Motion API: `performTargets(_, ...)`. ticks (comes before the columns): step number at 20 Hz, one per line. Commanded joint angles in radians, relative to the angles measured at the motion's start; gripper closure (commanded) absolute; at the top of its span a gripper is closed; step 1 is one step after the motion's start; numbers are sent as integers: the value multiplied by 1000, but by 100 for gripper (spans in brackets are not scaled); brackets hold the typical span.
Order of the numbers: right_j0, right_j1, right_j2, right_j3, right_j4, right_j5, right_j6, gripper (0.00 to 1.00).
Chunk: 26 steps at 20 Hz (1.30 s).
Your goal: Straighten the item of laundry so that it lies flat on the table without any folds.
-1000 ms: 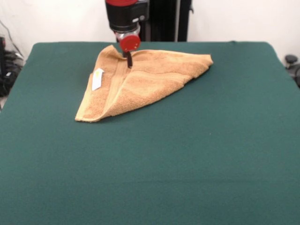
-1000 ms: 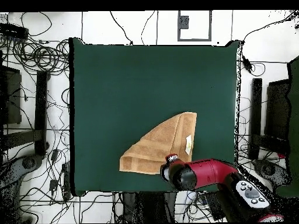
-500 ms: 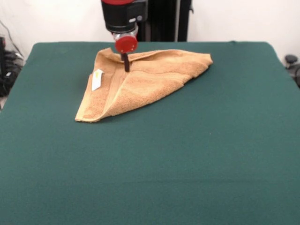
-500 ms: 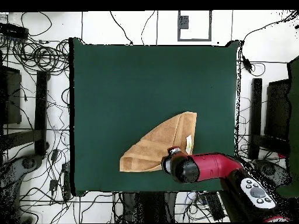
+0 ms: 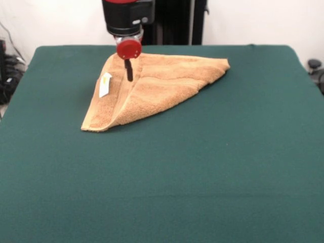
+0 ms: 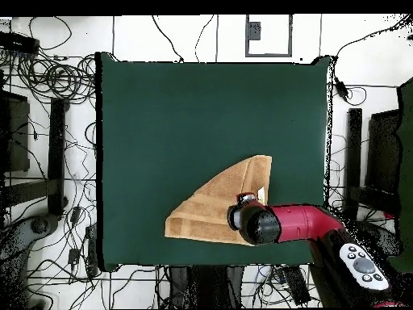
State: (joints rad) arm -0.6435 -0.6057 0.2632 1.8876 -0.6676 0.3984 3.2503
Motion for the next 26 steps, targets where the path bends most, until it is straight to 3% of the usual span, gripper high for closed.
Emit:
performTargets(1, 36, 8, 100, -72, 52, 105, -170, 0)
performTargets(7, 35, 11, 100, -79, 49, 89, -165, 0)
performTargets(23, -15, 137, 146, -94, 41, -76, -116, 0)
performTargets(26, -24, 134, 142, -86, 42, -53, -120, 0)
